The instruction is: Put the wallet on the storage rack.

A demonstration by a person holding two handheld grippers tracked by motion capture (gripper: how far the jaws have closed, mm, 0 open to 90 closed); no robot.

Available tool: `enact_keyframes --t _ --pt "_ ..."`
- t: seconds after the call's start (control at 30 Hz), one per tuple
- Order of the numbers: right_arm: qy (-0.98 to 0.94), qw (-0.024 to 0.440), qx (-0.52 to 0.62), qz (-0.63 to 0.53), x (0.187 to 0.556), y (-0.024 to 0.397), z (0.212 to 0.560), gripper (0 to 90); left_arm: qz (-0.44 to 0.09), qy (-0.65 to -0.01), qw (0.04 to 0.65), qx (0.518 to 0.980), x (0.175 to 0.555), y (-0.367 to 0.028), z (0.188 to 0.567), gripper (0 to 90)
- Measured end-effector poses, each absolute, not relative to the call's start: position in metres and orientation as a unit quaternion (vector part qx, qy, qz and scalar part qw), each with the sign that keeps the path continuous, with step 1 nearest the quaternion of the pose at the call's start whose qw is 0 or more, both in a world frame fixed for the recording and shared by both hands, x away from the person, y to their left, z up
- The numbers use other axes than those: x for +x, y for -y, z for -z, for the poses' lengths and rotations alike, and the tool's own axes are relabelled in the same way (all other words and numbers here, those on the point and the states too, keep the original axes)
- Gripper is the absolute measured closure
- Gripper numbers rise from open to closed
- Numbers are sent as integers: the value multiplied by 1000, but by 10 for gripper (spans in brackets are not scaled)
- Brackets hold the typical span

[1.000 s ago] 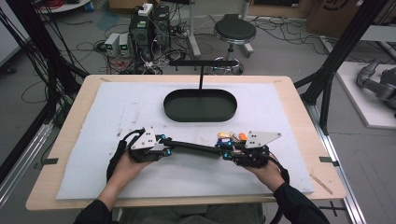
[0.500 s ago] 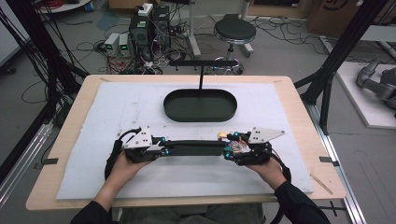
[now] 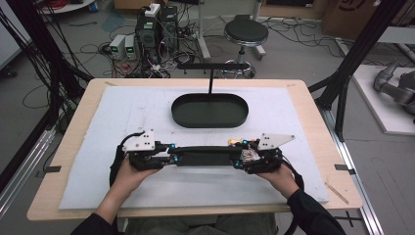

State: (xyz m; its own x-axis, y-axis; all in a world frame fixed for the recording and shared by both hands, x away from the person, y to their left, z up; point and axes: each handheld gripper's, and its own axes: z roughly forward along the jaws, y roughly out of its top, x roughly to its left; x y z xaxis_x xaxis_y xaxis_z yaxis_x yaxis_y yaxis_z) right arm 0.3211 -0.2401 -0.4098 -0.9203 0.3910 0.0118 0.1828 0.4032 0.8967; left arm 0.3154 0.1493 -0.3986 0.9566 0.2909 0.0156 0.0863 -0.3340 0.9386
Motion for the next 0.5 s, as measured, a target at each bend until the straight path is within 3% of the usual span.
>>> enact_keyframes --t 0.07,0.1,0.17,0.37,0.43,0.5 --pt "-832 99 169 -518 321 240 410 489 -90 -114 563 813 316 -149 398 751" --pt "-836 90 156 -518 320 240 409 629 -88 -114 566 812 315 -148 398 750" --pt "-837 83 145 -521 319 242 409 724 -87 -114 569 810 315 -149 399 746" --pt "-832 65 114 -539 315 244 405 775 -81 -100 585 801 317 -155 402 670" --pt "-833 64 104 -539 314 244 404 779 -65 -102 596 794 319 -155 406 565" --pt "-833 59 104 -541 314 244 403 780 -61 -100 597 794 320 -156 407 529"
